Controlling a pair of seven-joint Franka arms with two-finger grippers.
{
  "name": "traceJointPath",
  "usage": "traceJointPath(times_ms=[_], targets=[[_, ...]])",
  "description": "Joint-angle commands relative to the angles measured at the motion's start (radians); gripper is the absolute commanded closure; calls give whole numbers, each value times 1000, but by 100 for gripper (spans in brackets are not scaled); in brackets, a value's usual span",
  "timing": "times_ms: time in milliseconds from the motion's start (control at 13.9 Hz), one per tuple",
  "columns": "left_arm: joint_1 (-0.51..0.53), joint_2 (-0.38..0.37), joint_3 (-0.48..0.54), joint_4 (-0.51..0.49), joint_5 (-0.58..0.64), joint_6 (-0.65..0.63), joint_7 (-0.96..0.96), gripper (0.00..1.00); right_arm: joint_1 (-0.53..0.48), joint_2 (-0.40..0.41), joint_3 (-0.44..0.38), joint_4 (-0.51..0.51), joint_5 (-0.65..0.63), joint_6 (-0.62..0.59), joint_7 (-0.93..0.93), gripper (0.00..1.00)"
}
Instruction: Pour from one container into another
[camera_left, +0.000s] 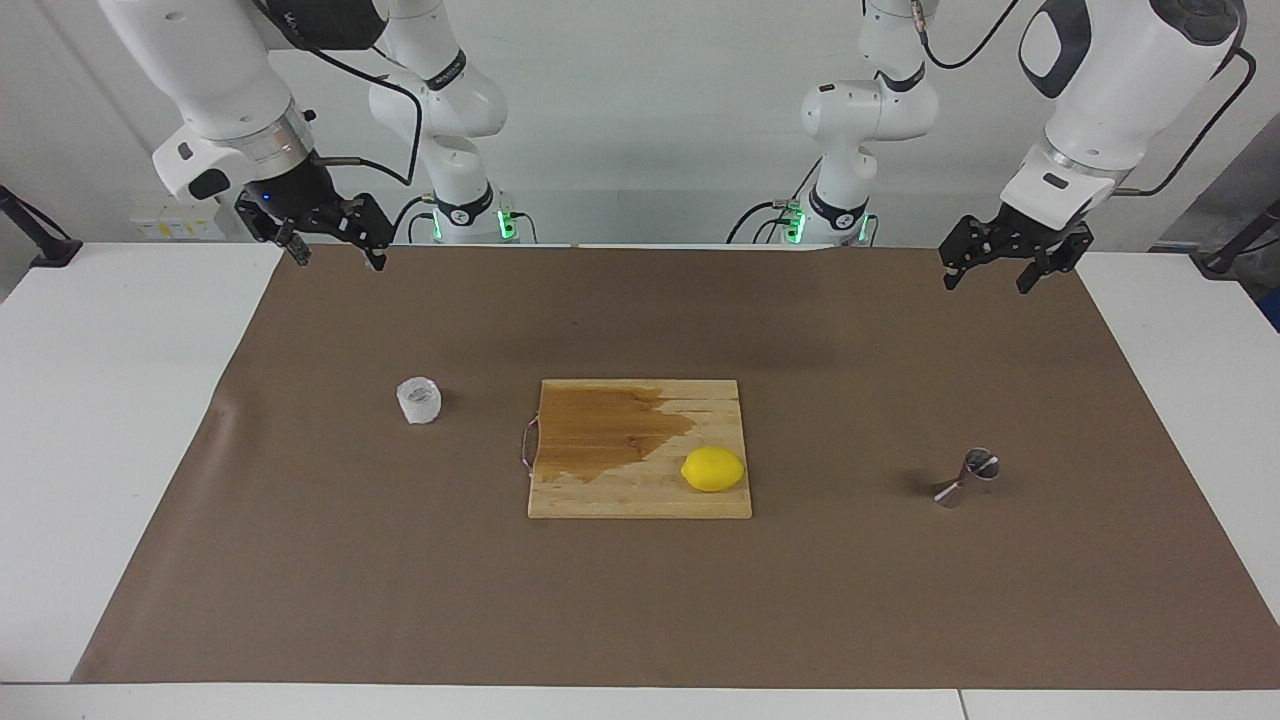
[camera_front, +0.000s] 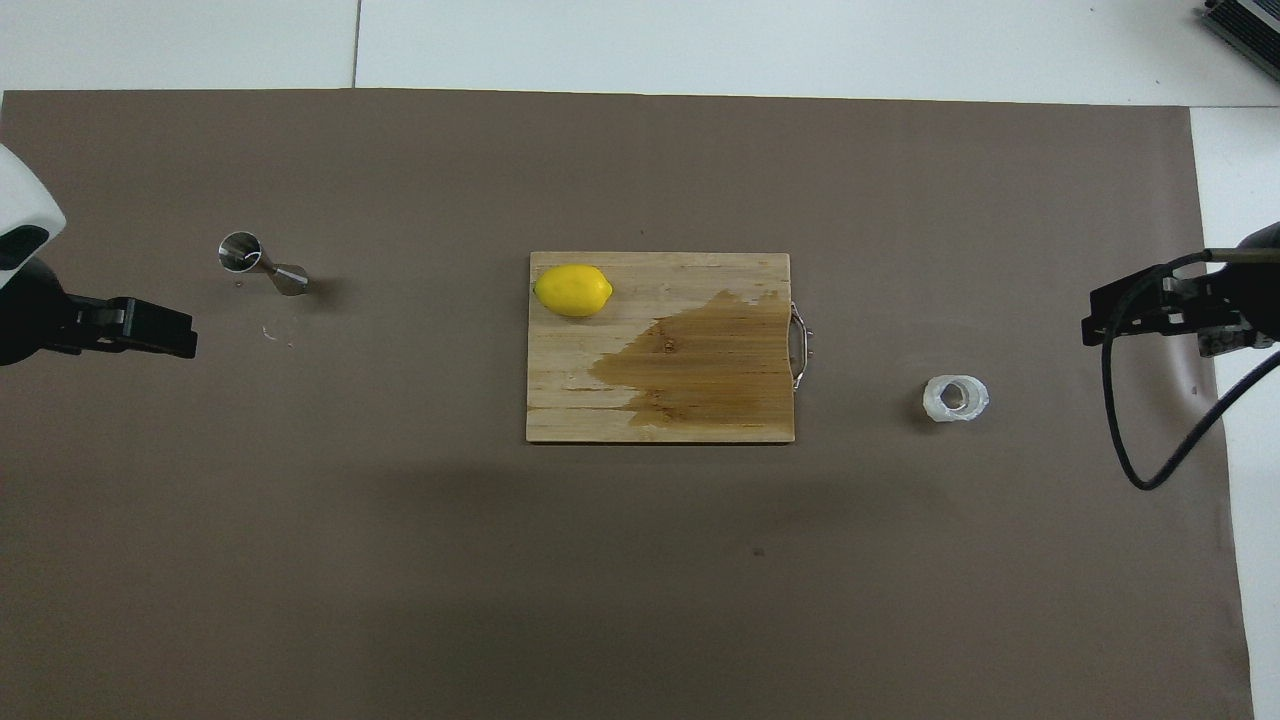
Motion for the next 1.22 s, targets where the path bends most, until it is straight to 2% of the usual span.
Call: traceJointPath(times_ms=[0,215,431,718,1005,1149], targets=[[27,63,-2,73,-47,-13,-15,0,-14,-17,7,-20,23,-7,10,0],[77,192,-2,195,-91,-21,-112,0,-14,-18,7,-20,23,-7,10,0],[105,336,-2,338,-148,-22,-320,0,-14,-18,7,-18,22,-7,10,0],[157,434,-2,378,-232,24,-578,0,-14,-17,7,-20,22,-7,11,0],[202,595,3,493,-263,32,-909,0,-14,-17,7,-20,22,-7,11,0],[235,643,5,513,-300,53,-978,0,-14,-17,7,-20,23,-7,11,0]])
